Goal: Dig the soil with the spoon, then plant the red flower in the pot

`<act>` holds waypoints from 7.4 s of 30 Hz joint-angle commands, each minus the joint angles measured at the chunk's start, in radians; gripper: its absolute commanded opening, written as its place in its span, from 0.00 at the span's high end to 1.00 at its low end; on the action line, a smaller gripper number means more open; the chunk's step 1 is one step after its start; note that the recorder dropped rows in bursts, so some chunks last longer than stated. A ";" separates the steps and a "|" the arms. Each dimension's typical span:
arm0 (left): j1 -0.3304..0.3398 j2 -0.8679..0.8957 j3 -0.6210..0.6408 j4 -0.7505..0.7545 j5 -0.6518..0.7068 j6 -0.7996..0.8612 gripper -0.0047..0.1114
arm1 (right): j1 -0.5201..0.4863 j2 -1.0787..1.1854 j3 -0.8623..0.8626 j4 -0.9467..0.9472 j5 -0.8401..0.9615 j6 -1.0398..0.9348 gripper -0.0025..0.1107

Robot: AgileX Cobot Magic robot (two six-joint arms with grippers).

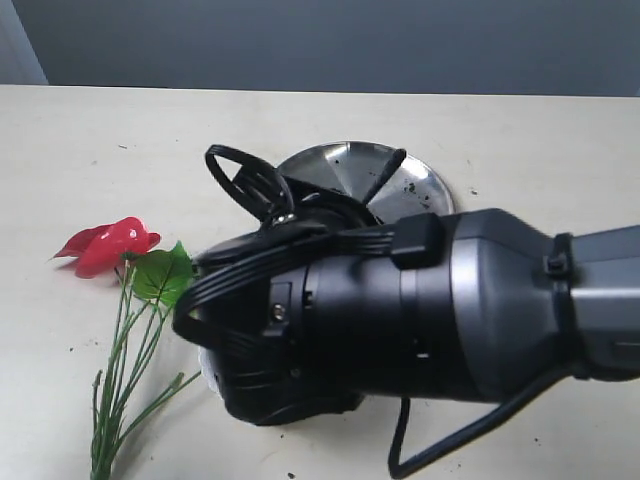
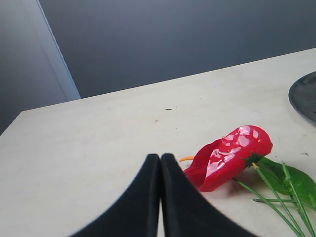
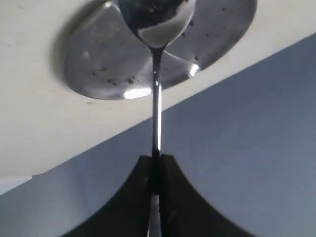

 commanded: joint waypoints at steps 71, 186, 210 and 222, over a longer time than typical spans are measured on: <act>-0.002 -0.004 0.002 -0.008 -0.008 -0.005 0.96 | -0.001 0.008 -0.001 0.015 -0.163 -0.022 0.98; -0.002 -0.004 0.002 -0.008 -0.008 -0.005 0.96 | -0.227 0.212 -0.557 1.347 -0.349 0.841 0.45; -0.002 -0.004 0.002 -0.008 -0.008 -0.005 0.96 | -0.177 0.435 -0.557 1.142 -0.477 1.219 0.45; -0.002 -0.004 0.002 -0.008 -0.008 -0.005 0.96 | -0.177 0.499 -0.557 1.142 -0.511 1.246 0.47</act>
